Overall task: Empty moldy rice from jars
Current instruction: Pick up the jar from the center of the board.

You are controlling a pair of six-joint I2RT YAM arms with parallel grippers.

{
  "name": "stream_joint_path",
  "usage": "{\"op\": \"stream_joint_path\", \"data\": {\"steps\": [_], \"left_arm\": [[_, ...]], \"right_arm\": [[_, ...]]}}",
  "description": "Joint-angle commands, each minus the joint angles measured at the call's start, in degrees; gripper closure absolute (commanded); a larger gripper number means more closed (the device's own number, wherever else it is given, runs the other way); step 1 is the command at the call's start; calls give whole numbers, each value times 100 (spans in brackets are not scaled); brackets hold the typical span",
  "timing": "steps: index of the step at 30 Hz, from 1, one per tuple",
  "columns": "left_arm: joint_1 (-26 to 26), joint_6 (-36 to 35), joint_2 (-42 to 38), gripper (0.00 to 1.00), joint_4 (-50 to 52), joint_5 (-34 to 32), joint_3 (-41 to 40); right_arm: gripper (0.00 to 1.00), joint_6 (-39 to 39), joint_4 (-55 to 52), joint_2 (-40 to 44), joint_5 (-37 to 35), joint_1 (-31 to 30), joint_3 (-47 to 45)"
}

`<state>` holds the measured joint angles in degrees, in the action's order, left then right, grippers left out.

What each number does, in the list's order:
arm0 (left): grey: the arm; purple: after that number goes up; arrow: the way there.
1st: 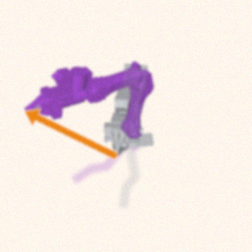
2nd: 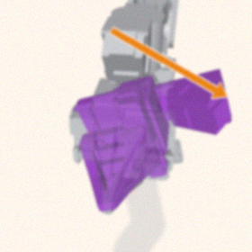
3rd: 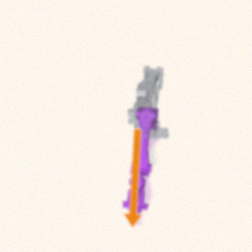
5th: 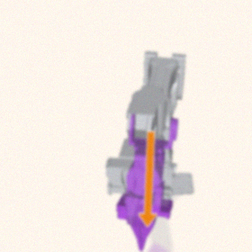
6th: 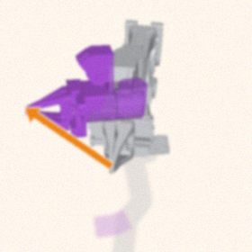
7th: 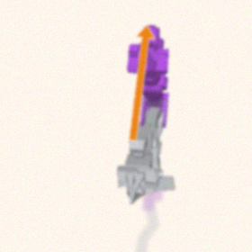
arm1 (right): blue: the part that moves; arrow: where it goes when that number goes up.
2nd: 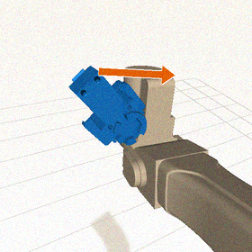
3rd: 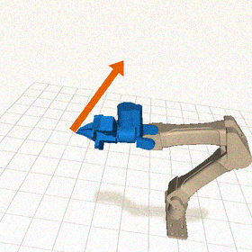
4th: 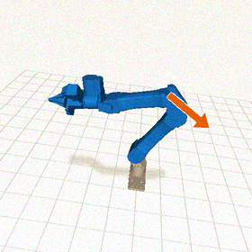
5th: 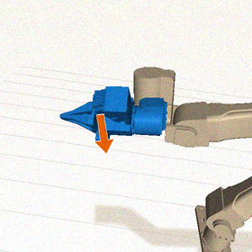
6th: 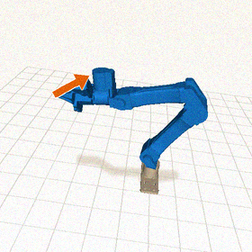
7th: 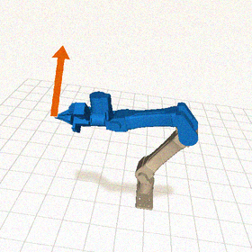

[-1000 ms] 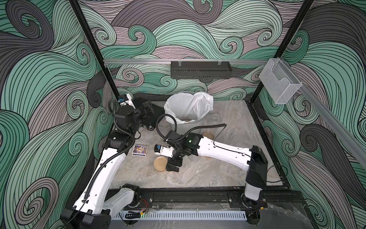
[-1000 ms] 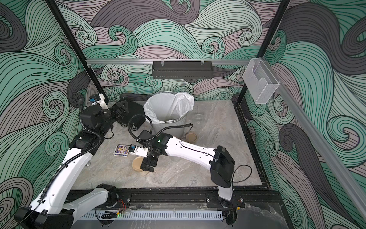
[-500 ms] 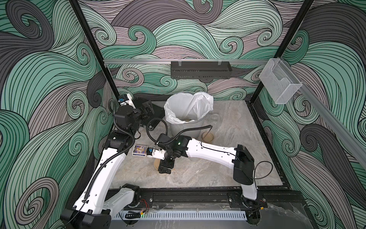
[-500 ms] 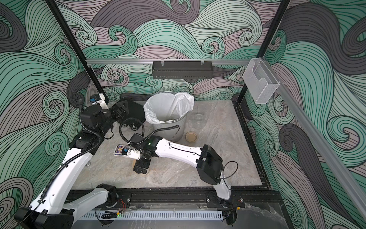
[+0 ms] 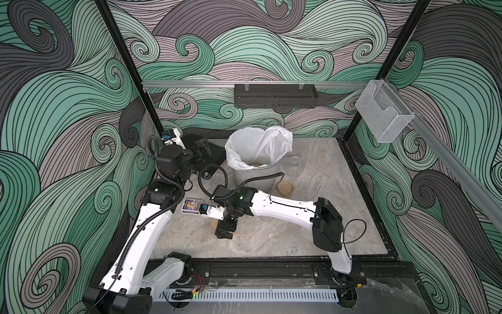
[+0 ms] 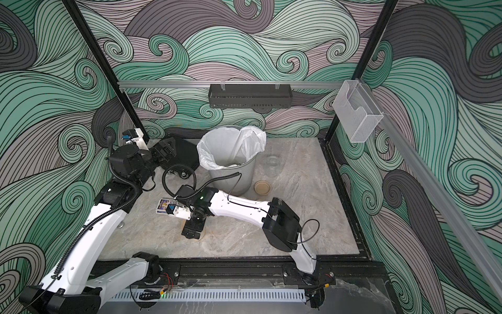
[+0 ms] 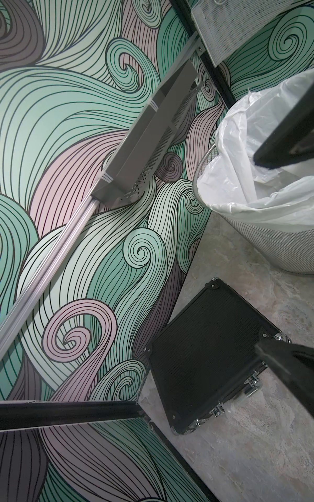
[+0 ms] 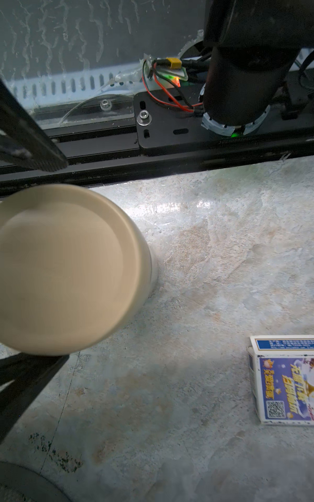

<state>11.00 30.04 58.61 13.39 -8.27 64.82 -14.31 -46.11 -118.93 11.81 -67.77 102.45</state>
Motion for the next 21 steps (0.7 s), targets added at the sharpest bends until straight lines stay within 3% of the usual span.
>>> {"op": "stream_joint_path", "data": {"steps": [1, 11, 21], "left_arm": [[-37, 53, -95, 1, 24, 65, 119], [-38, 63, -108, 1, 32, 80, 110], [-37, 72, -112, 1, 32, 65, 84]], "right_arm": [[1, 70, -36, -115, 67, -6, 134], [1, 153, 53, -454, -120, -8, 365], [10, 184, 99, -438, -454, 0, 207]]}}
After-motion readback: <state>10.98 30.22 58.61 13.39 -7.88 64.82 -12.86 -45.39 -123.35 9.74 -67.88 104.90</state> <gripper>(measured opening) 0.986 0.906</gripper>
